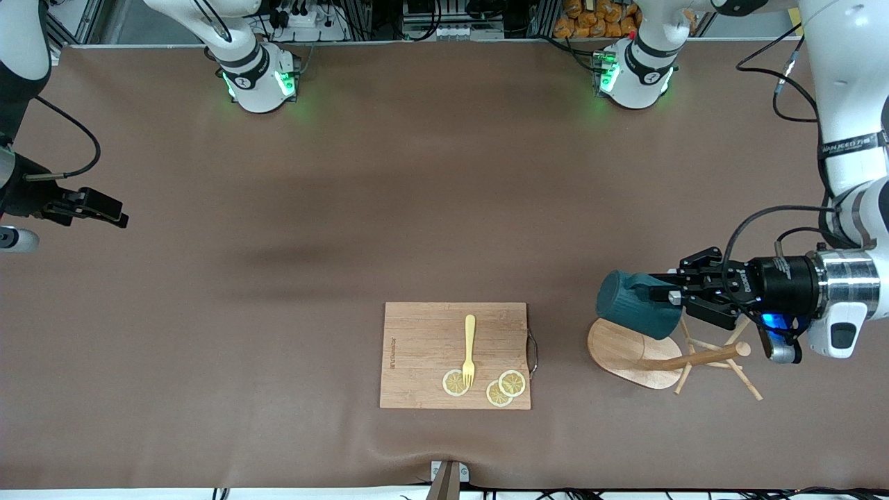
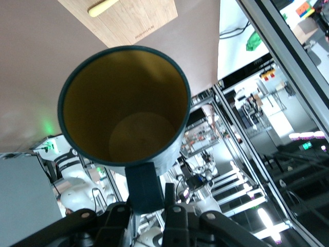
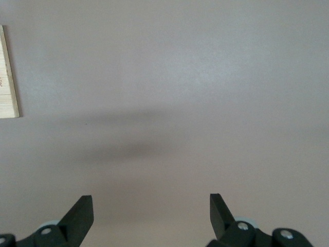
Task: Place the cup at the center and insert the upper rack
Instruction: 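Lift the mug with the left gripper and carry it to the mug tree, then hang the mug handle onto a mug tree peg with the left gripper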
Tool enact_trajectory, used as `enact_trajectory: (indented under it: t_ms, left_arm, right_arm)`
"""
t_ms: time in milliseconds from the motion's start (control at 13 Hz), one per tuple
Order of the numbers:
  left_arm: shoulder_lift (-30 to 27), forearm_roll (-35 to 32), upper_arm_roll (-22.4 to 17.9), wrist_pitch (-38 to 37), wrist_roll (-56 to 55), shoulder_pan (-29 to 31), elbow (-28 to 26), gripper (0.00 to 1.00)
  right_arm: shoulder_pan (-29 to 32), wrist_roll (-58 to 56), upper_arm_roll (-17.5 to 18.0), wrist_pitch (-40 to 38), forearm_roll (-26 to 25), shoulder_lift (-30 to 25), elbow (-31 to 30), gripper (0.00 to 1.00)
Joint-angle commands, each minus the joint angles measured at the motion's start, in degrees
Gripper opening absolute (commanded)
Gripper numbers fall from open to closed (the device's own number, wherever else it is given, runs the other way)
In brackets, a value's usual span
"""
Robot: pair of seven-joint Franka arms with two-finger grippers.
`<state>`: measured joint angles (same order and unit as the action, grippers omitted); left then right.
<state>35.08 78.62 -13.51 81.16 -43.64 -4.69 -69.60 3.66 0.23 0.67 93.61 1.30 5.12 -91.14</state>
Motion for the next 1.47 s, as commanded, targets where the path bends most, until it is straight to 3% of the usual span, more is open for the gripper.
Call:
enact_trajectory:
  t_ms: [0, 540, 1389]
  left_arm:
    - [1.56, 1.89, 0.59, -3.02, 3.29, 2.49, 0.52, 0.00]
    - [6.14, 3.12, 0.50, -6.72, 11.03, 6.01, 0.52, 0.00]
    - [7.20, 1.01, 0.15, -6.80, 17.18, 8.91, -0.09, 0.00]
  right_arm:
    - [1.26, -1.02, 0.91, -0.27, -0.34, -0.46, -0.35, 1.00]
    - [1.26, -1.02, 1.00, -0.79, -0.34, -0.46, -0.44, 1.00]
    - [1.09, -0.93, 1.09, -1.32, -0.25, -0.55, -0.53, 1.00]
